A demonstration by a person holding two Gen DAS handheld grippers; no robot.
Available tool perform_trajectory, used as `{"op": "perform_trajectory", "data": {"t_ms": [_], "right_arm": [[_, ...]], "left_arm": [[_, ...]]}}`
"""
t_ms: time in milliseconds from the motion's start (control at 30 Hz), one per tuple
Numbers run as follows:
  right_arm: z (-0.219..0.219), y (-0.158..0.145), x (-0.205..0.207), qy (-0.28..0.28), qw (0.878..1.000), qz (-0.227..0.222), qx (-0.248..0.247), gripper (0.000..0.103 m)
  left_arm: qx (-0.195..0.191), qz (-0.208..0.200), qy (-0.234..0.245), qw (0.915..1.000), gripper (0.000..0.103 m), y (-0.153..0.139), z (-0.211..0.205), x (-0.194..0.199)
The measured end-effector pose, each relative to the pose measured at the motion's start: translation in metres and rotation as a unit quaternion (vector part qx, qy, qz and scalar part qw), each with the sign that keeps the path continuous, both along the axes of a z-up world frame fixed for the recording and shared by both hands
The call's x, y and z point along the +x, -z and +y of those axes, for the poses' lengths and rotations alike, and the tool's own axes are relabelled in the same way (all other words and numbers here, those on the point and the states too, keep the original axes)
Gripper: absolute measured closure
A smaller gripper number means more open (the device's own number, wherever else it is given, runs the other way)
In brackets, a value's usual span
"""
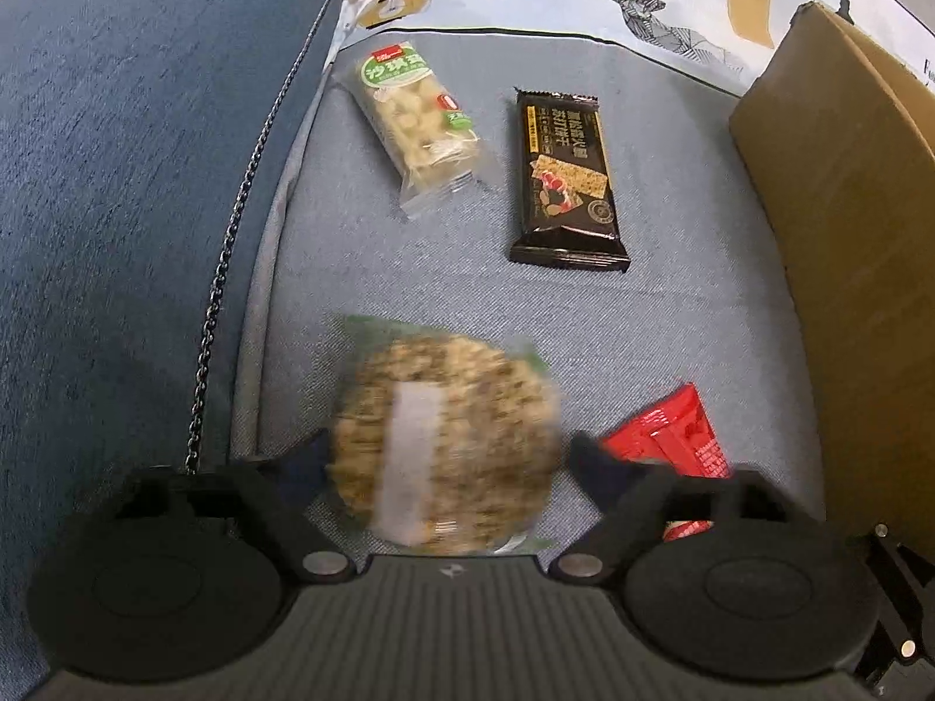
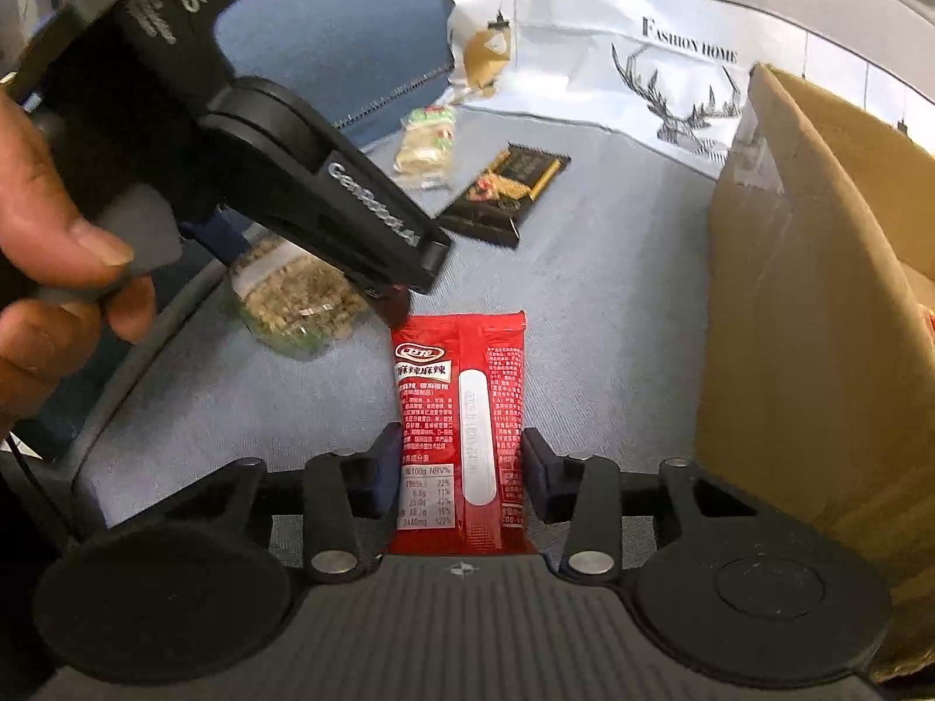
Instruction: Organize snacks
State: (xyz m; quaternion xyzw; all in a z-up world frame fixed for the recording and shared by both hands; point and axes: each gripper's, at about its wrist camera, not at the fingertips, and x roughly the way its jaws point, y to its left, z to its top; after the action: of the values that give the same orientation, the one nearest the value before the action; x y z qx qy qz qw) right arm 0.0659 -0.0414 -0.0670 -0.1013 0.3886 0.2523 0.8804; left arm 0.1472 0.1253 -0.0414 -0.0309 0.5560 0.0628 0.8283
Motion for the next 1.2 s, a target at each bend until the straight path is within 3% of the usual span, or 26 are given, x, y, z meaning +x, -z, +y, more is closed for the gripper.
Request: {"op": "perform_trajectory", "data": {"t_ms": [167,467,1200], "right_arm": [[-0.002,0.0,0.0014,0.004,1.0,0.008,0.004,0.059],[0.0003,0.0014,0.002,0.006,1.0,0.008,0.0,0.055],[0.0013,0.001,0.0012,0.006,1.0,0.007,-0.002,0.055]], "left_arm": [[-0.009,-0.018,-0.002,0.9998,0.02,-0.0069,0.0013,-0.0016],[-0.006,0.006,0.006,0.9999,0.019,-0.0004,0.0006,0.0023],[-0.006,0.007,0.014,0.9999,0.02,0.0016,0.0009,0.0009]]}}
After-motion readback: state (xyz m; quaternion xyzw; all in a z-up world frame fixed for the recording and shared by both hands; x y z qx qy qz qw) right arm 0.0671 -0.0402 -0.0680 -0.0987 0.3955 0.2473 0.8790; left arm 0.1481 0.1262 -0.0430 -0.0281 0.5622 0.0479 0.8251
